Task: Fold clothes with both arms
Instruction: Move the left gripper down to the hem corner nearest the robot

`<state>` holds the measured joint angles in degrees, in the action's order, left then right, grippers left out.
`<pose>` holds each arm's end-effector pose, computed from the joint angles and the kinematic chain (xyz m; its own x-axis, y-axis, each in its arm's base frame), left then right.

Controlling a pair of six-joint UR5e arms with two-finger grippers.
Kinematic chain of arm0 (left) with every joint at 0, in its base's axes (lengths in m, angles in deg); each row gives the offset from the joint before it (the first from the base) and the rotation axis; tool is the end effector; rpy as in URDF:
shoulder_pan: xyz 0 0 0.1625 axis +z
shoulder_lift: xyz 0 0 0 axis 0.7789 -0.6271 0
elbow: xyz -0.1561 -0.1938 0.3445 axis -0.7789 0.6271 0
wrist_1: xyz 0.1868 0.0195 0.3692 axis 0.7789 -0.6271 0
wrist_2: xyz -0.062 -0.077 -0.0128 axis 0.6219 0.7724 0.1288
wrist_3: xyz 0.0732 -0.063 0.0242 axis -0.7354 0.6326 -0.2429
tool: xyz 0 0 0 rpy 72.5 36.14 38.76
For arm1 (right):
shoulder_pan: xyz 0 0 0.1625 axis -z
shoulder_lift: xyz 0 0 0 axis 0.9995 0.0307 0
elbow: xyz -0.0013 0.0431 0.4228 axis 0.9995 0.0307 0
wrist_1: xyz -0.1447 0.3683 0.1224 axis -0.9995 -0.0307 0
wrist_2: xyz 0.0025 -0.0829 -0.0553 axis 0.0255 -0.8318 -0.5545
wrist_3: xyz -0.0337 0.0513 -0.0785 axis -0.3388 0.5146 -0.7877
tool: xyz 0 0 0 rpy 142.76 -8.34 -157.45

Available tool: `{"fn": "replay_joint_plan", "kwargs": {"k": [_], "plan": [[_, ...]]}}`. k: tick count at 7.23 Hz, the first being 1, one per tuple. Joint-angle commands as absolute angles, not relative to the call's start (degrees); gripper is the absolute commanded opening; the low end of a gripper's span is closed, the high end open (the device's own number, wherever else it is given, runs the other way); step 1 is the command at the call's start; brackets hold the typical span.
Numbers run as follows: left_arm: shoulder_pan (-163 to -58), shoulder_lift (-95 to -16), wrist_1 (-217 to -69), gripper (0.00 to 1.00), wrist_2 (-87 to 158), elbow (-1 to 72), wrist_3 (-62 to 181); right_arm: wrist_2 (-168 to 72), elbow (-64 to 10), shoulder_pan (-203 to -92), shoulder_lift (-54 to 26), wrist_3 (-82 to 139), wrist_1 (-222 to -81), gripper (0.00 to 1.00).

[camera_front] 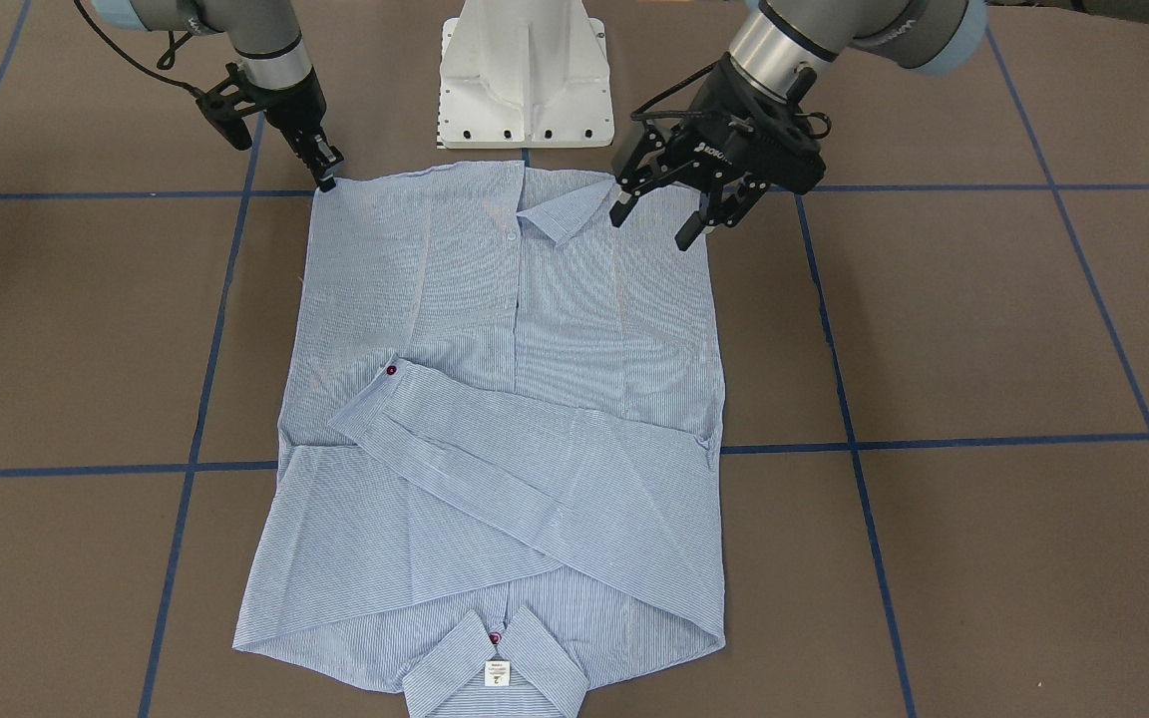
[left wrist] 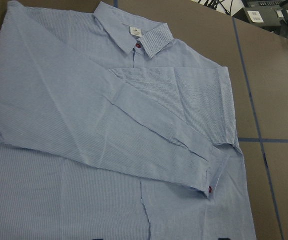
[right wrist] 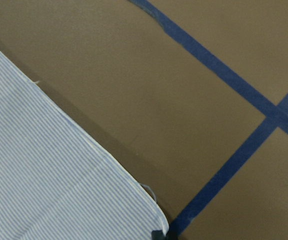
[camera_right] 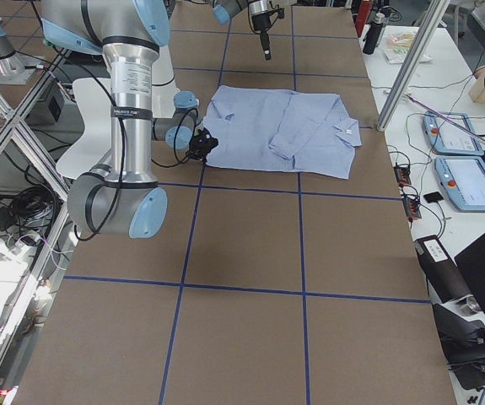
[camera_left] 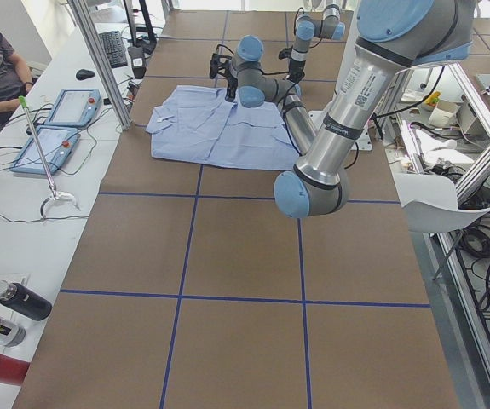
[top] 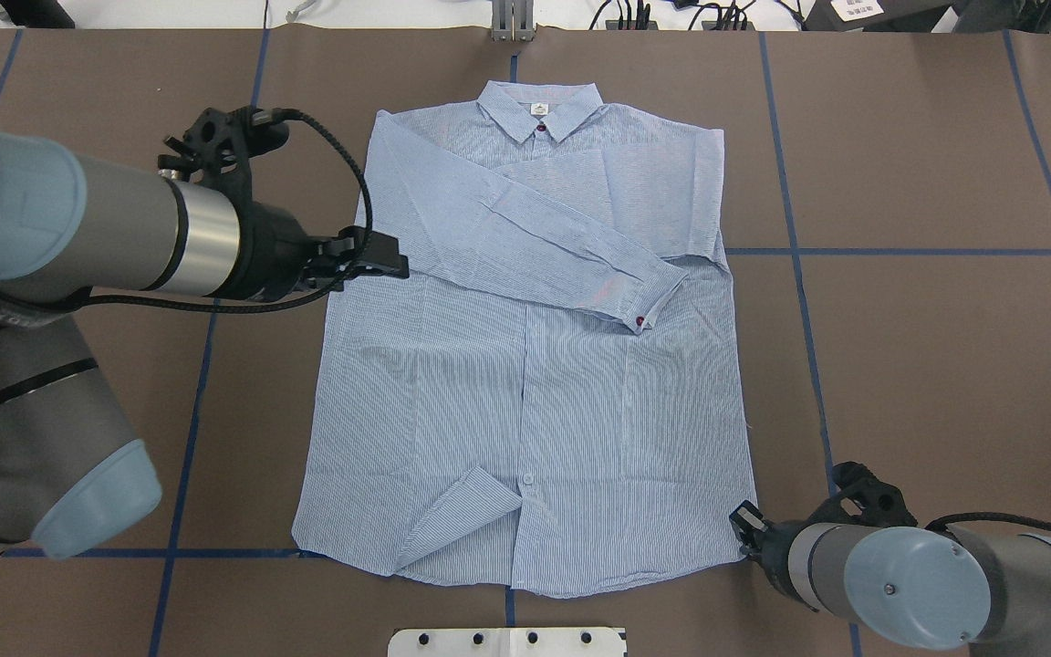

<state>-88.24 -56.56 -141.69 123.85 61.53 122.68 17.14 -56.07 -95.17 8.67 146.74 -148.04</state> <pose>0.3653 -0.4010 0.2028 0.3022 0.0221 -0.9530 0.2535 0.9619 0.1026 -0.4423 -0.1910 0.3939 0.3952 0.7539 0.5248 -0.5871 0.6467 -0.4869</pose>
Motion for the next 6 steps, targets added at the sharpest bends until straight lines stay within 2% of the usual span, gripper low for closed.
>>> {"fn": "replay_joint_plan", "kwargs": {"k": [1, 3, 6], "plan": [[-79.2, -49.3, -141.1, 0.90, 118.9, 64.3, 131.9, 17.3, -56.6, -95.2, 10.0, 146.2, -147.8, 0.00], [-70.1, -45.9, -137.7, 0.90, 110.2, 64.5, 138.2, 17.3, -57.1, -95.2, 10.0, 146.2, -147.7, 0.00], [-66.2, -44.6, -133.7, 0.88, 108.8, 64.2, 142.7, 18.1, -58.2, -95.4, 10.0, 146.2, -147.7, 0.00]]}}
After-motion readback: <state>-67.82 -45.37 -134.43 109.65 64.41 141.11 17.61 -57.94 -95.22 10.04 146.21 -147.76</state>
